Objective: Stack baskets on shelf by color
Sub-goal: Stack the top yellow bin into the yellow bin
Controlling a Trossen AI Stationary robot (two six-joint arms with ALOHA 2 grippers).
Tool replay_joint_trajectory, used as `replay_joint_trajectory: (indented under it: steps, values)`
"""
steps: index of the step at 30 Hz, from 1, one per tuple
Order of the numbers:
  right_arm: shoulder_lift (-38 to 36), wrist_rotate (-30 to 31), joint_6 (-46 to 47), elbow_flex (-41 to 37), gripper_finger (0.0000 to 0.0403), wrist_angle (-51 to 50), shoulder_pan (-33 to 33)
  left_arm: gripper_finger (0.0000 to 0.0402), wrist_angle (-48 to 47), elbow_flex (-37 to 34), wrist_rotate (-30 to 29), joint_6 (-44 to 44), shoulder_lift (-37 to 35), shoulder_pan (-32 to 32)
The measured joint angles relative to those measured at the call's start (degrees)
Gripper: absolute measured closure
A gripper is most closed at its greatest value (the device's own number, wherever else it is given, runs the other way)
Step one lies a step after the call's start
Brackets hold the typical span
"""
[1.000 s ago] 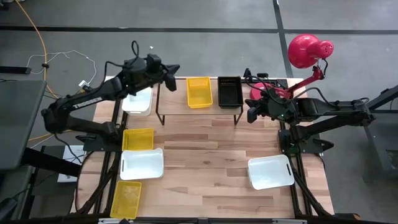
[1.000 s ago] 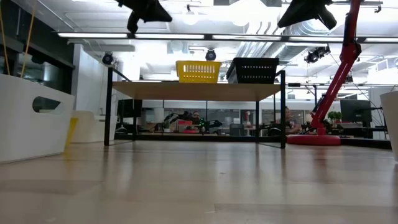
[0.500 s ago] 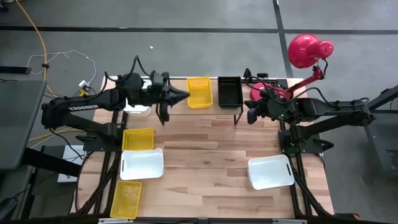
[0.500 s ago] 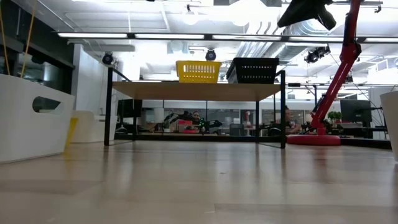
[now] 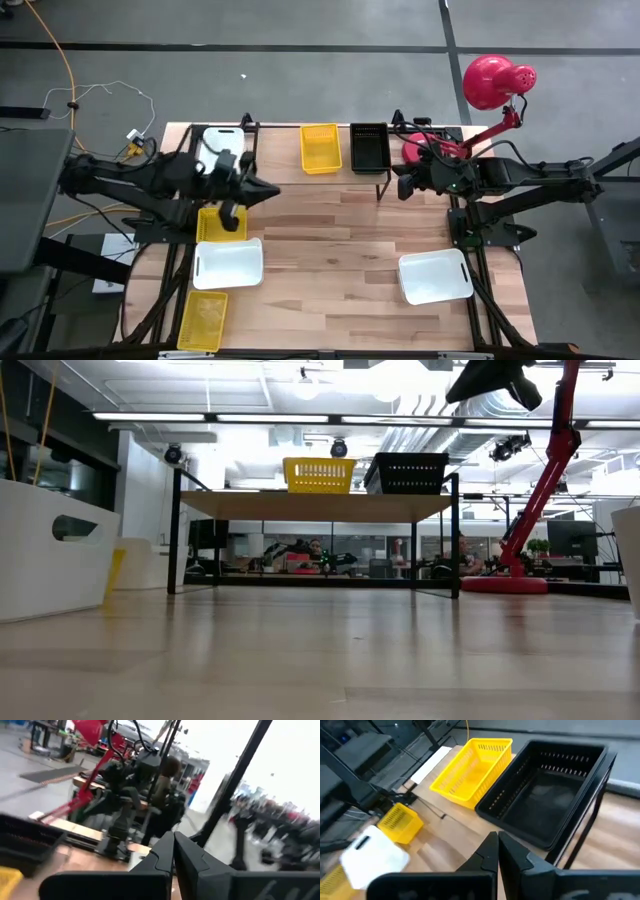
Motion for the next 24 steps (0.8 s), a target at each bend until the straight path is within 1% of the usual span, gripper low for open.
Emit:
replay_joint_trajectory:
  steps: [2, 6, 9, 12, 15, 19, 21, 24]
  values:
    - [0.0, -0.83, 0.37, 0.0, 0.0403, -0.02, 0.01, 0.0401, -1.06, -0.96, -1.29, -1.29, -2.22, -1.64]
    - [0.0, -1.6, -1.1, 0.0, 0.0403, -0.04, 0.01, 0.0401, -8.51, -1.26, -5.02, -3.7, -5.52, -3.95]
    - [0.0, -1.17, -1.17, 0.0, 0.0403, -0.04, -0.02, 0.04, -13.76, -1.26, -7.1, -4.96, -7.13, -4.48]
    - [0.0, -0.8, -1.17, 0.0, 0.0403, -0.04, -0.02, 0.0389, -18.37, -1.26, -8.32, -6.5, -8.1, -4.42]
    - [0.0, -0.82, -0.17, 0.0, 0.0403, -0.04, -0.02, 0.0367, -22.82, -1.26, -8.17, -9.57, -8.02, -4.39]
    - [0.0, -0.8, 0.34, 0.0, 0.0403, -0.15, -0.02, 0.0322, -29.46, -1.26, -6.04, -15.24, -6.84, -4.39]
    - [0.0, -0.8, 1.23, 0.0, 0.0403, -0.25, -0.02, 0.0294, -33.37, -1.26, -5.74, -20.22, -5.79, -4.42]
    - [0.0, -0.76, 1.45, 0.0, 0.0403, -0.76, -0.02, 0.025, -39.26, -1.21, -5.72, -30.29, -4.09, -4.43]
